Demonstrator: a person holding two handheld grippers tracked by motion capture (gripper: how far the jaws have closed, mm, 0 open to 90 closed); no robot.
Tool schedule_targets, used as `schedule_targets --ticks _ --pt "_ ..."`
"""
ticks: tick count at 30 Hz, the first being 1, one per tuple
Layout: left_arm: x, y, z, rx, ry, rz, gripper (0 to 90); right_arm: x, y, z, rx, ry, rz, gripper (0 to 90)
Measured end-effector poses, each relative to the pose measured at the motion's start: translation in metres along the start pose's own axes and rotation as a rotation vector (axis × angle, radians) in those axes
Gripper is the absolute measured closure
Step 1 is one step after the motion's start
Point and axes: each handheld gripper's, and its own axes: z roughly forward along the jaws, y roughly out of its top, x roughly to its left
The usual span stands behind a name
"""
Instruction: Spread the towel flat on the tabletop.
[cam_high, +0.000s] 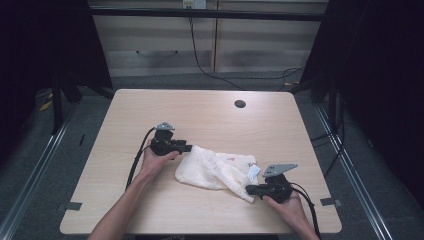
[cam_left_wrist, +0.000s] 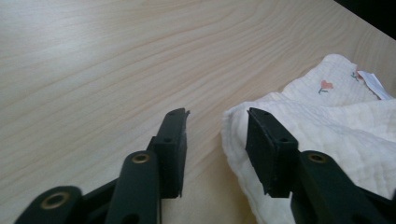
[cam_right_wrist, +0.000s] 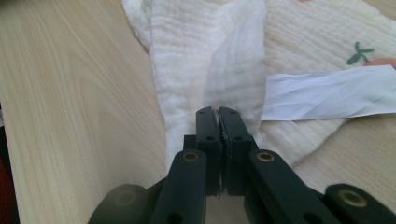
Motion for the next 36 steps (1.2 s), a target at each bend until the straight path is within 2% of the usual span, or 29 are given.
schedule_targets --ticks 1,2,3,5,7,11,16,20,24,27,28,30,31,32,33,35,36 --pt "-0.001 0.0 0.002 0.008 0.0 0.007 61.3 0.0 0.0 0.0 0.001 0.0 0.002 88.0" --pt "-0.002 -0.001 0.005 0.01 -0.004 0.014 72.4 0.0 0.0 0.0 -0.001 0.001 0.0 88.0" --pt "-0.003 -0.002 0.006 0.01 -0.011 0.018 72.4 0.0 0.0 0.0 -0.001 0.001 0.0 88.0" --pt "-0.006 -0.002 0.007 0.01 -0.023 0.035 85.4 0.0 0.0 0.0 -0.001 0.0 0.001 88.0" --pt "-0.009 -0.001 0.005 -0.005 -0.027 0.042 88.3 0.0 0.0 0.0 -0.001 0.002 0.004 87.8" --pt "-0.011 0.001 -0.002 -0.039 -0.026 0.039 88.5 0.0 0.0 0.0 -0.003 0.002 0.003 87.3" --pt "-0.017 0.007 -0.018 -0.076 -0.031 0.062 88.5 0.001 0.0 0.0 -0.005 -0.001 0.006 86.3" --pt "-0.02 0.01 -0.028 -0.09 -0.034 0.081 88.5 0.001 0.0 0.0 -0.007 0.0 0.009 85.8" --pt "-0.021 0.007 -0.034 -0.092 -0.031 0.09 88.5 0.001 0.0 0.0 -0.01 0.005 0.012 80.2" --pt "-0.021 0.002 -0.038 -0.082 -0.022 0.106 88.5 0.002 0.001 -0.005 -0.037 0.015 0.005 72.0" --pt "-0.02 0.0 -0.04 -0.08 -0.022 0.105 88.5 0.002 0.003 -0.013 -0.068 0.006 0.008 68.4" --pt "-0.019 -0.003 -0.041 -0.077 -0.021 0.107 88.5 0.002 0.004 -0.017 -0.077 0.007 0.011 67.2" --pt "-0.018 -0.004 -0.042 -0.078 -0.016 0.103 88.5 -0.002 0.009 -0.029 -0.126 -0.014 0.022 65.4" --pt "-0.018 -0.004 -0.042 -0.078 -0.016 0.103 88.5 -0.002 0.009 -0.029 -0.126 -0.014 0.022 65.4" --pt "-0.017 -0.005 -0.042 -0.078 -0.013 0.102 88.5 -0.01 0.014 -0.039 -0.176 -0.031 0.047 71.3" --pt "-0.016 -0.006 -0.042 -0.078 -0.01 0.101 88.5 -0.014 0.016 -0.041 -0.19 -0.036 0.06 74.3" --pt "-0.016 -0.007 -0.041 -0.078 -0.008 0.099 88.5 -0.024 0.023 -0.038 -0.195 -0.042 0.072 78.0"
